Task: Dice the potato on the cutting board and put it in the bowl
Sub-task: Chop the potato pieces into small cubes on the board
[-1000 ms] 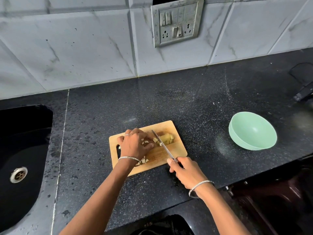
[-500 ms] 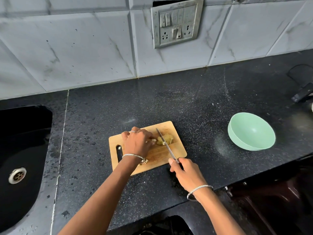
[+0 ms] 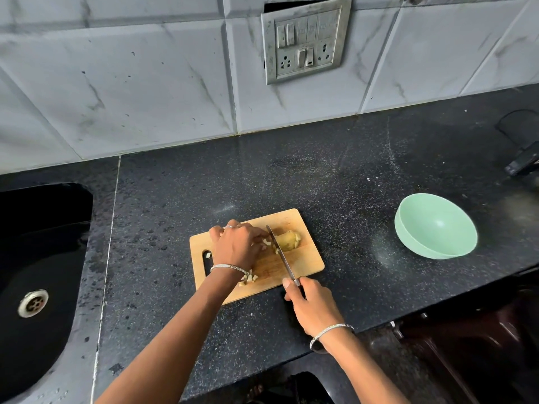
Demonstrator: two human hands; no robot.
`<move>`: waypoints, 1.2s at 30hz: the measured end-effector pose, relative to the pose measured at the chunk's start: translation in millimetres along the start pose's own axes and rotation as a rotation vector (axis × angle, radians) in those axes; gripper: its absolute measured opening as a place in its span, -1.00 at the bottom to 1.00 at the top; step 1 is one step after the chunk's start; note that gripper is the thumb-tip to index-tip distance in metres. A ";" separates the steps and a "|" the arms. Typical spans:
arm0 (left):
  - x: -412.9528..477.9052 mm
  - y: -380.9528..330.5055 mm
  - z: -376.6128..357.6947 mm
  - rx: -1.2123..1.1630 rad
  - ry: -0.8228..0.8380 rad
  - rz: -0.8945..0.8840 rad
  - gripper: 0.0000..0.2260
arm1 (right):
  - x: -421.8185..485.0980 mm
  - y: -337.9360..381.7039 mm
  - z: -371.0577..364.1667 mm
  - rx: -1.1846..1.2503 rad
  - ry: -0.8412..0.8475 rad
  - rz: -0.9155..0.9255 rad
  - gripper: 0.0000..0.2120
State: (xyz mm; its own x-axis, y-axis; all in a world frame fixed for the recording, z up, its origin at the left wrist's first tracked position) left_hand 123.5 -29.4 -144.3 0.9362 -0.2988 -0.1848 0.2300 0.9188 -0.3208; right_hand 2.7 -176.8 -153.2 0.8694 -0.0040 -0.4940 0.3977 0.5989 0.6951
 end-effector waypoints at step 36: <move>-1.1 12.6 -3.6 -0.144 -0.054 0.085 -0.95 | 11.1 30.6 -13.8 -0.158 0.091 -0.116 -0.63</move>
State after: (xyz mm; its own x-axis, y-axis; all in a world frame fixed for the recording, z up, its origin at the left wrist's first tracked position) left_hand 124.5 -18.4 -151.5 0.9646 -0.2040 -0.1674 0.1129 0.8925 -0.4367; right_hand 20.5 -147.4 -144.6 0.7875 -0.0120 -0.6162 0.4367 0.7165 0.5440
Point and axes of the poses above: each hand's wrist, its own x-axis towards the middle knuckle, its own z-axis out of the back of the hand, y = z × x, the point moved 1 cm from there along x, towards the middle knuckle, and after that the axes turned 13 degrees about y, right-handed, at the moved point
